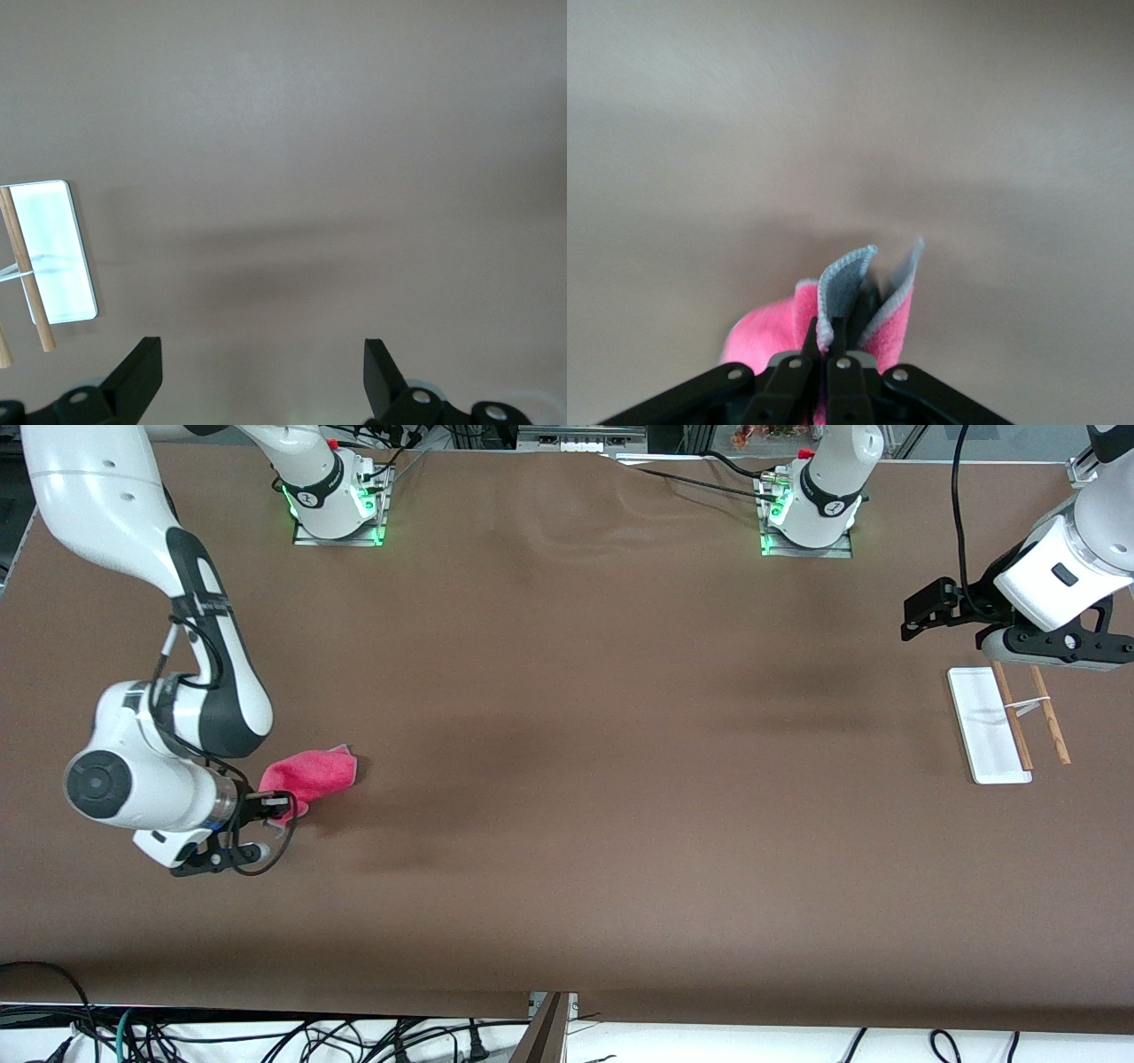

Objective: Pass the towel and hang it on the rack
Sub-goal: 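Lift the towel with the right gripper toward the table middle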

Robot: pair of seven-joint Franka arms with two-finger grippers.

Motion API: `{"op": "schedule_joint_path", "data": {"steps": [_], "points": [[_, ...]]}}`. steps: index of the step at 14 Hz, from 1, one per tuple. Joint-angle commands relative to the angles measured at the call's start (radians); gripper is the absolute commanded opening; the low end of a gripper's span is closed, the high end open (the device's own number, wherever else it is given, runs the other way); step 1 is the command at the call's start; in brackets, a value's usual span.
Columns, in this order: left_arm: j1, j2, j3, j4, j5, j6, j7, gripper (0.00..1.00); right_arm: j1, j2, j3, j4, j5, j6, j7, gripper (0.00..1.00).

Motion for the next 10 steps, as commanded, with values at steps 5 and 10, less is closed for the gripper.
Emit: {"op": "schedule_joint_path", "data": {"steps": [5, 10], "points": [[-0.003, -0.038, 0.006, -0.034, -0.026, 0.017, 0.003, 1.0, 0.123, -0.068, 0.006, 0.206, -0.001, -0.155, 0.064, 0.0], [-0.003, -0.04, 0.006, -0.039, -0.024, 0.019, 0.003, 1.0, 0.279, -0.072, 0.004, 0.284, -0.003, -0.158, 0.358, 0.0]]}}
